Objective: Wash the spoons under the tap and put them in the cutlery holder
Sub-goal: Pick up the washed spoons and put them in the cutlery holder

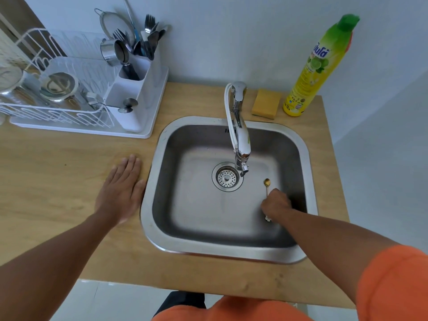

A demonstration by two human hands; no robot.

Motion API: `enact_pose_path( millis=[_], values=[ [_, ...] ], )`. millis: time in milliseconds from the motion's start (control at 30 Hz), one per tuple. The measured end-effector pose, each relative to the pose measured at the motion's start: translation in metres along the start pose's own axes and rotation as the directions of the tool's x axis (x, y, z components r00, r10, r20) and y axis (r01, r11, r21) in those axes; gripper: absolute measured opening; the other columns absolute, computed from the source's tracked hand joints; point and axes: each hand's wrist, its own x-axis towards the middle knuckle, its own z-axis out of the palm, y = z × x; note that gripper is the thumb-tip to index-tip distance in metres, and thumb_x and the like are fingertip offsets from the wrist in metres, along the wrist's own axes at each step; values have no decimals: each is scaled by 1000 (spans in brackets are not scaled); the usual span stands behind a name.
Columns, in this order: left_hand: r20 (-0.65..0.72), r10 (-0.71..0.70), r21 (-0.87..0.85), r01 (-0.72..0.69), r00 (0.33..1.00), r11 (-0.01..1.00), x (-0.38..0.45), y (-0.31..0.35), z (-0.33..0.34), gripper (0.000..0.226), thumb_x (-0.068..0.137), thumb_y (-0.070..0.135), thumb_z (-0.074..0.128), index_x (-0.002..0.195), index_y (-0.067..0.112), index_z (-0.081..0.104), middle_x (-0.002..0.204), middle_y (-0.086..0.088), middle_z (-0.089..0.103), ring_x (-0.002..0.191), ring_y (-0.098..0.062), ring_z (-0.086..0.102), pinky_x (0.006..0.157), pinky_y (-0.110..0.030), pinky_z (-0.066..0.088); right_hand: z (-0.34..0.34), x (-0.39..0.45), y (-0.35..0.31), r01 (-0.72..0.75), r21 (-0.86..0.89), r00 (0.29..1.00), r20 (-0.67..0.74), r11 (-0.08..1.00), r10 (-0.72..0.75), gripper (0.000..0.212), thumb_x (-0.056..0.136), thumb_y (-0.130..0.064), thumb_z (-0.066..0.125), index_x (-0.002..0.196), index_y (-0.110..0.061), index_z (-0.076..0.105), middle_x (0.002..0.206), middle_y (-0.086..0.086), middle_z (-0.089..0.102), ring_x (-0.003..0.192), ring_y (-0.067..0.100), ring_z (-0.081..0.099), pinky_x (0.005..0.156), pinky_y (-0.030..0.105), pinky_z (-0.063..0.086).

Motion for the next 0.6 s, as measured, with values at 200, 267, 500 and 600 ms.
enact_pose_path(
  millis=[200, 267, 500, 600],
  values=[
    [20, -10, 6, 10, 1000, 1000, 1, 0, -1, 71, 104, 48, 15, 164, 11, 13, 173, -4, 7, 160, -19, 1, 130, -41, 3, 4, -6, -2, 22, -56, 1000, 7, 998, -21, 7, 93, -12, 57, 96, -7, 60, 100, 14, 66, 89, 33, 69, 65, 29, 49],
    [17, -6, 3, 6, 1000, 1000, 1, 0, -1, 71, 104, 48, 15, 164, 11, 13, 173, -4, 7, 160, -19, 1, 130, -41, 3, 3, -10, -4, 65, -99, 997, 52, 993, -60, 9, 93, -15, 54, 86, -10, 57, 93, 8, 63, 78, 24, 64, 60, 27, 47],
    [15, -7, 3, 7, 1000, 1000, 0, 0, -2, 72, 104, 49, 13, 165, 11, 13, 173, -3, 7, 160, -18, 1, 130, -41, 4, 21, -45, -46, 214, -156, 974, 114, 964, -198, 15, 85, -33, 53, 87, -19, 57, 90, 0, 60, 79, 24, 59, 67, 31, 42],
    [17, -11, 7, 10, 1000, 1000, 0, -2, -1, 71, 105, 50, 12, 165, 13, 11, 173, -2, 6, 160, -18, 0, 130, -41, 3, 32, -63, -84, 306, -57, 951, 73, 950, -302, 22, 80, -36, 54, 82, -15, 61, 86, 1, 69, 77, 26, 63, 64, 30, 44]
  ],
)
